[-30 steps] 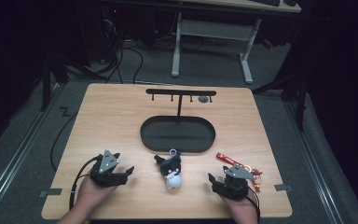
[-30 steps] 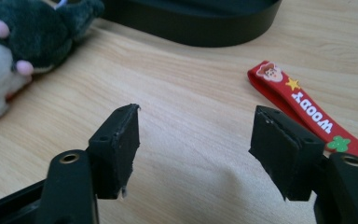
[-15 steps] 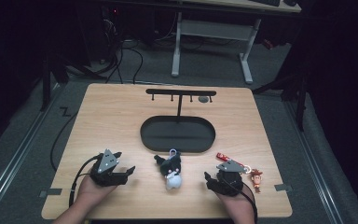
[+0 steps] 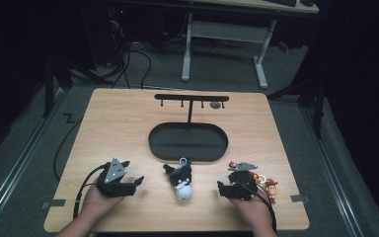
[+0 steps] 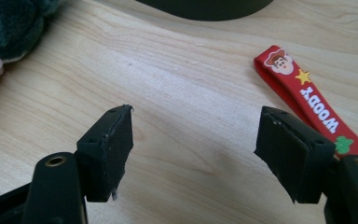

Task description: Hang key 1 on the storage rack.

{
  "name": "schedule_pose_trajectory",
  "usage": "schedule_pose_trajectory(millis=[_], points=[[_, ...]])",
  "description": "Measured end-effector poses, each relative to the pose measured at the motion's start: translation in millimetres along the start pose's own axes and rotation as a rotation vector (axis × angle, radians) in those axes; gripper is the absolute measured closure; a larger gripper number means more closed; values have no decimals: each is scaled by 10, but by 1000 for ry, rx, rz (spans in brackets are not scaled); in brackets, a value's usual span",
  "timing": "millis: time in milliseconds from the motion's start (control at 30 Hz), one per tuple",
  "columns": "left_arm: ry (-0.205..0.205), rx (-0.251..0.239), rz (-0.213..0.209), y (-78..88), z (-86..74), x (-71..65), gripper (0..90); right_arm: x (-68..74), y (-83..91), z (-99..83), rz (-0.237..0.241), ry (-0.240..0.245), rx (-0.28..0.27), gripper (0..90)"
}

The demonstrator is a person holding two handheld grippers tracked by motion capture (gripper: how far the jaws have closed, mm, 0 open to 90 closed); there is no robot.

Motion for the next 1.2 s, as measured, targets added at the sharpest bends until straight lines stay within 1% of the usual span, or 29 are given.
schedule_pose_trajectory(millis=[133,267,333,400,567,633,733,800,833,867,933,967,1033,1067,1100,1133,1167,1200], points=[[-1,2,-3,-15,2,-13,246,27,29,-8,10,7,21,275],[-2,0,-9,-28,5,-22,245,16,61,-24,20,2,37,271],[-3,1,-12,-36,5,-26,245,-17,78,-30,14,3,45,270],[-5,4,-16,-42,1,-32,244,-46,87,-42,10,-13,60,264],[-8,-1,-16,-36,10,-34,243,-84,93,-49,-1,1,83,259],[-9,-4,-20,-40,14,-38,244,-114,101,-41,-17,8,86,259],[-4,2,-15,-39,2,-30,240,-131,95,-53,-15,-7,105,258],[-4,-2,-12,-20,5,-24,239,-135,107,-58,-17,-6,123,258],[-4,-2,-12,-20,5,-24,240,-135,107,-58,-17,-6,123,258],[-2,-11,-10,-3,17,-16,239,-144,125,-46,-20,6,132,272],[1,-13,-9,-3,19,-13,240,-149,131,-35,-20,14,135,273],[0,-11,-10,-9,18,-14,240,-148,151,-15,-23,20,149,286],[-5,-7,-14,-22,14,-21,240,-148,155,-11,-24,22,155,287],[-11,-5,-15,-29,15,-29,239,-147,163,-24,-17,26,182,289],[-11,-5,-15,-29,15,-29,239,-147,163,-24,-17,26,182,289],[-15,-6,-18,-28,20,-34,238,-165,169,-57,-8,41,216,281],[-15,-6,-18,-28,20,-34,236,-165,169,-57,-8,41,216,281],[-20,-3,-21,-23,17,-42,234,-203,188,-83,-19,52,247,271]])
Point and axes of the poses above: each handheld gripper's, and its own axes: y roughly backward along the jaws, z roughly out of its top, x roughly to its left, the point moved 7 cm from there along -y, roughly forward along the jaws, and after that the axes turned 6 degrees about -x, right-handed, at the moved point
